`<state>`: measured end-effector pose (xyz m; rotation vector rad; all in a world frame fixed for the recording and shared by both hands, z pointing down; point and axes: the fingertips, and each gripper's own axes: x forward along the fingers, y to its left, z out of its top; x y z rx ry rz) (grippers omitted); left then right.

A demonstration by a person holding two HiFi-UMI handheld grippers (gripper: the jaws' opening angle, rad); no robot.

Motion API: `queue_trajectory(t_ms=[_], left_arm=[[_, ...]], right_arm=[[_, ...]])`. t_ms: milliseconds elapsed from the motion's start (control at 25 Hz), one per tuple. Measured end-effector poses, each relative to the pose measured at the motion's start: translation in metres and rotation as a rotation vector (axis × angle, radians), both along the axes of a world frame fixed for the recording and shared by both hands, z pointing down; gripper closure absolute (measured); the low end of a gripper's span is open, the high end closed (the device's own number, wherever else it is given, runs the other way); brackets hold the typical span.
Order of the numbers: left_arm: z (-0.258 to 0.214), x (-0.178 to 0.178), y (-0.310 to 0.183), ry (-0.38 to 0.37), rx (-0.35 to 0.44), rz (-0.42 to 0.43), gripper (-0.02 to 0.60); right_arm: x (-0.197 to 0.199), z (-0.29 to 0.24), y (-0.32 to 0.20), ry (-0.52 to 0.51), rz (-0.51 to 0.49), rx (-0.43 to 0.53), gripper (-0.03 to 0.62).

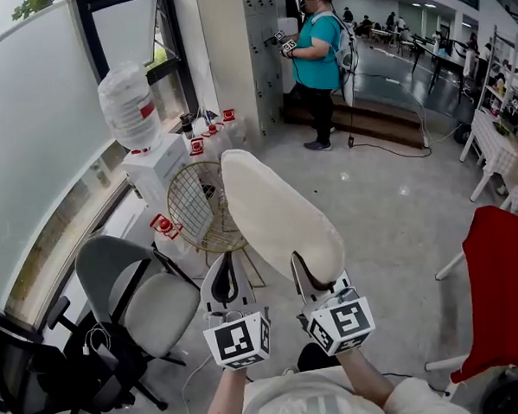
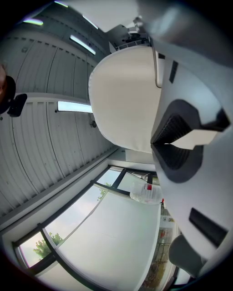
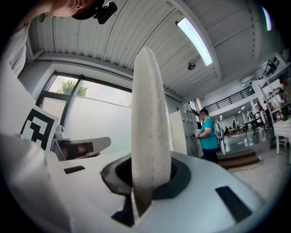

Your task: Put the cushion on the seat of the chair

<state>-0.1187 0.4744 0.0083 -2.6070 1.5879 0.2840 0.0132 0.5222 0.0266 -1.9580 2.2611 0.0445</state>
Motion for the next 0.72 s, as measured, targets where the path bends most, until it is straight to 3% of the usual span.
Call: queue_trajectory(t_ms=[360, 720], left_arm=[[0.016, -0.018, -0.035, -0.004, -0.008, -0.050, 0.568], [0.025, 0.015, -0.099, 0.008, 0.008, -0.032, 0.568]], right_arm=[[0.009, 0.005, -0.038, -0.006, 0.005, 0.034, 0.543], [0.044, 0.011, -0.095, -0.010, 0.012, 0.081, 0.543]])
